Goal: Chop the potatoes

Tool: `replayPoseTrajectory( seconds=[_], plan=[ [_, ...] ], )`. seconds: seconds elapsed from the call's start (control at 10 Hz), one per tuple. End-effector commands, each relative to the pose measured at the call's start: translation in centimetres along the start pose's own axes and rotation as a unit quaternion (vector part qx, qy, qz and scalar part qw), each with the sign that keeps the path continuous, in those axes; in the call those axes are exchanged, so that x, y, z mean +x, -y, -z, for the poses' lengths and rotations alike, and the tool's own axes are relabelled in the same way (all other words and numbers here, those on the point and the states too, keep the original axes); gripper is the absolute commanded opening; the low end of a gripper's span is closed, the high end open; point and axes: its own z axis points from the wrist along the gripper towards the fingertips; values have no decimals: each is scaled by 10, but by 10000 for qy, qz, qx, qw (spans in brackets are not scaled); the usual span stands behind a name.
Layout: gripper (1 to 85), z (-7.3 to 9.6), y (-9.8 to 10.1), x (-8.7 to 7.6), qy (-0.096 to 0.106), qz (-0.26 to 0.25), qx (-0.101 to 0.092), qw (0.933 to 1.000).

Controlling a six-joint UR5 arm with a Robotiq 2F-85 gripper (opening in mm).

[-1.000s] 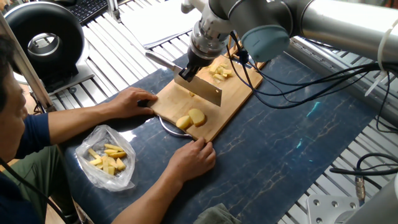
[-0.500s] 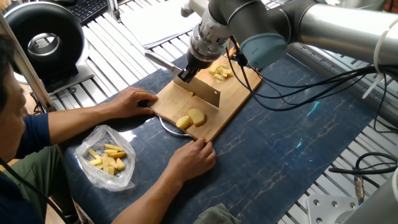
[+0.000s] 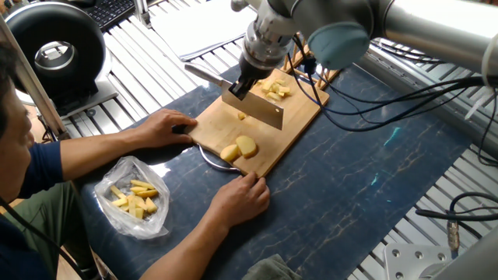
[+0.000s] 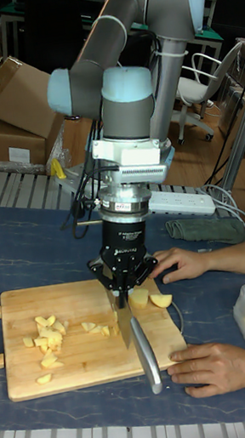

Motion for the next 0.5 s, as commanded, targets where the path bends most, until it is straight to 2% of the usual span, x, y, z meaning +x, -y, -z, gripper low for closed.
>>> replayPoseTrajectory(
  seconds=[0.0, 0.4],
  plan=[
    [10, 3, -3, -2, 29, -79, -60, 9999],
    [10, -10, 2, -4, 122, -61, 14, 9999]
  ],
)
